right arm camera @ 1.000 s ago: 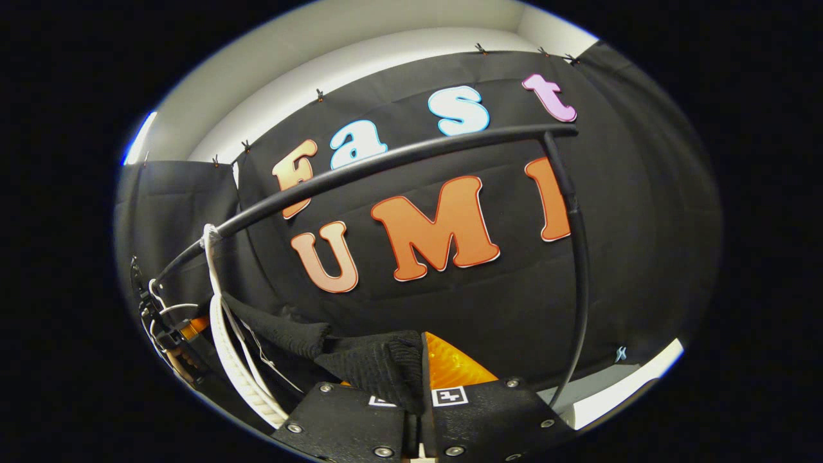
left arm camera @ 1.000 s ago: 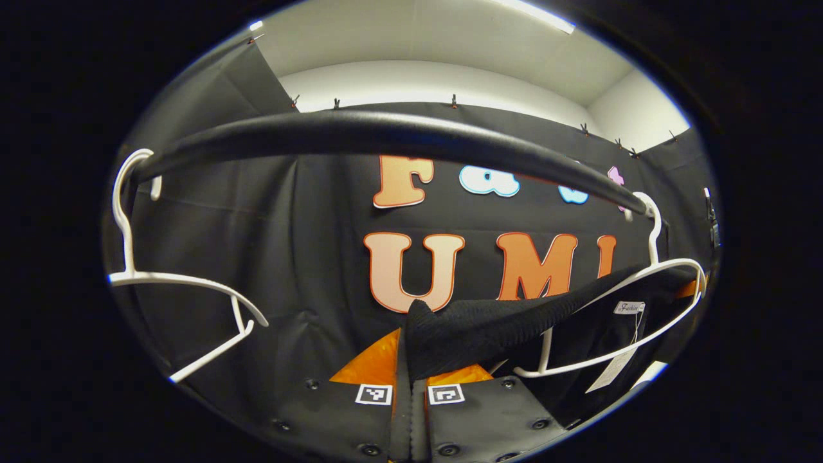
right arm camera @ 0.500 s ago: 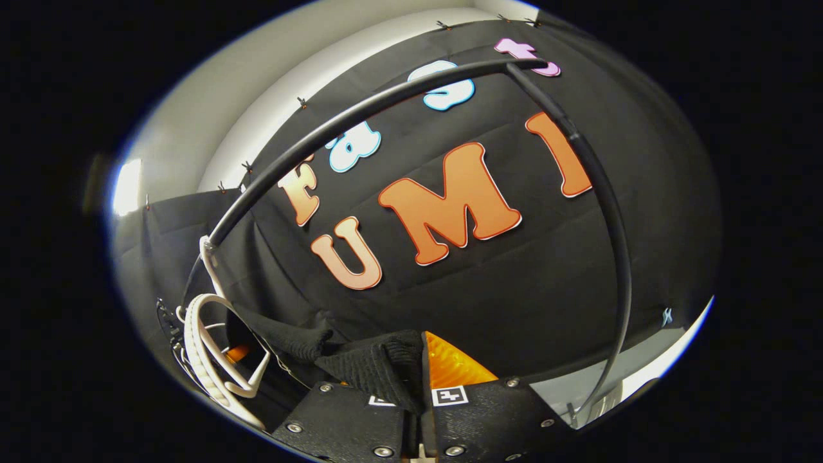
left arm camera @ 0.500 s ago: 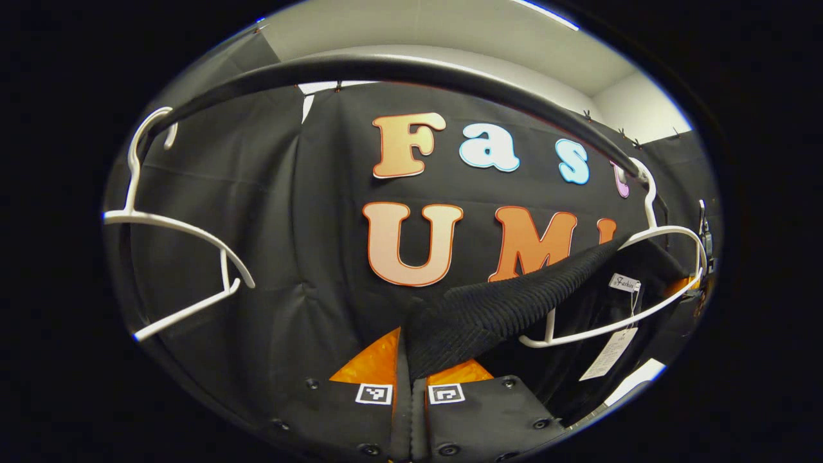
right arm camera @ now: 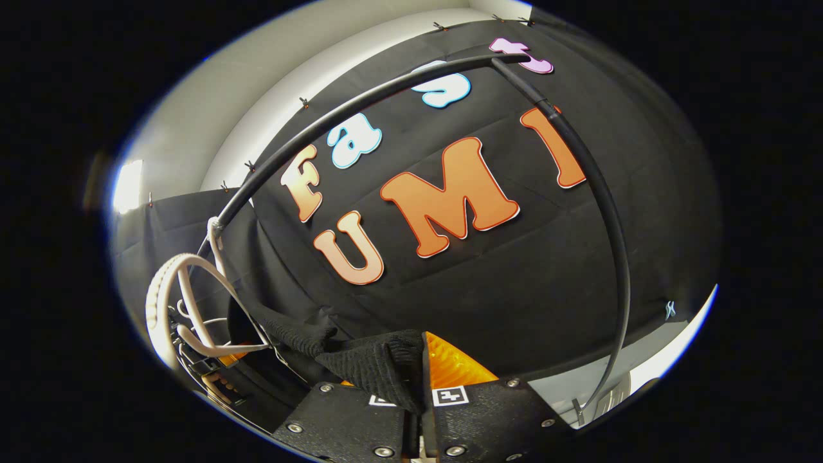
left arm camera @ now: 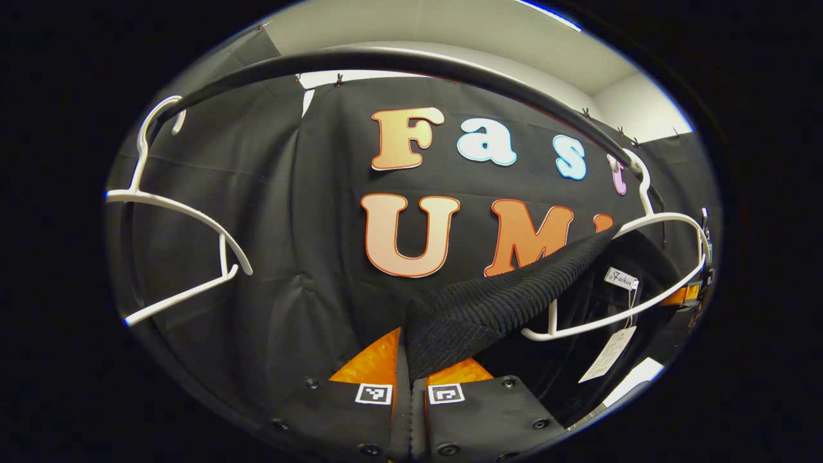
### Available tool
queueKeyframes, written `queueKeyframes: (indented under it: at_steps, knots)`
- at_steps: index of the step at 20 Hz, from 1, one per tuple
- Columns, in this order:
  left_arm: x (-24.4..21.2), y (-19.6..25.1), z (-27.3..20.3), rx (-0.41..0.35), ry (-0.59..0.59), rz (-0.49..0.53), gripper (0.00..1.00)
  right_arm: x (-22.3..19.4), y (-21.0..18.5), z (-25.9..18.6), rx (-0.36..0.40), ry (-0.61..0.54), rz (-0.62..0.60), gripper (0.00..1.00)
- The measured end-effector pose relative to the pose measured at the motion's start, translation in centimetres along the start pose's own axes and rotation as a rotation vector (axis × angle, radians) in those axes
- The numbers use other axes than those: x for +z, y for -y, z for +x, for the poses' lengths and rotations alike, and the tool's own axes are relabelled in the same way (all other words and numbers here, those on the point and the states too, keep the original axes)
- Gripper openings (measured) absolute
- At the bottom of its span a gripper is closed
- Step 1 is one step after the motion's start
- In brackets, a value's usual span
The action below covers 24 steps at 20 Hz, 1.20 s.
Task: Grasp the clothes on the hanger with both hands and then place them into the laundry hamper below.
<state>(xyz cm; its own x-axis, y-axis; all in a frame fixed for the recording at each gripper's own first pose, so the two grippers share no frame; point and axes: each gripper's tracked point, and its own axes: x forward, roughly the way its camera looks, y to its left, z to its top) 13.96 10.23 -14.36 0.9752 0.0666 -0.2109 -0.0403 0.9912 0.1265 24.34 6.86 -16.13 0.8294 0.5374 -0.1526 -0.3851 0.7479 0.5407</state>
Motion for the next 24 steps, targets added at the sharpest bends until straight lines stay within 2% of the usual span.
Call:
queueKeyframes:
  at_steps: [3,5,8,10,15,20,24]
  knots:
    - [-1.0,-0.3,0.0,0.005,-0.015,-0.005,0.07,-1.9,0.1,-0.2,-0.023,-0.002,0.001,0.1]
    - [-1.6,-1.0,0.3,0.018,-0.029,-0.004,0.05,-3.8,0.2,0.2,-0.037,-0.016,0.042,0.09]
    - [-2.3,-1.4,0.4,0.023,-0.043,-0.009,0.07,-6.1,0.6,0.9,-0.048,-0.028,0.1,0.1]
    - [-2.5,-1.4,0.3,0.028,-0.037,0.032,0.07,-7.1,0.8,1.2,-0.058,-0.022,0.114,0.09]
    - [-4.6,-0.9,1.5,0.0,-0.082,-0.013,0.07,-10.1,1.6,1.8,-0.104,-0.046,0.144,0.1]
    - [-5.9,-1.7,1.2,-0.011,-0.112,0.014,0.07,-12.6,2.1,2.6,-0.153,-0.077,0.158,0.1]
    - [-8.1,-4.0,1.2,0.042,-0.138,0.022,0.07,-15.1,3.3,2.8,-0.207,-0.106,0.139,0.1]
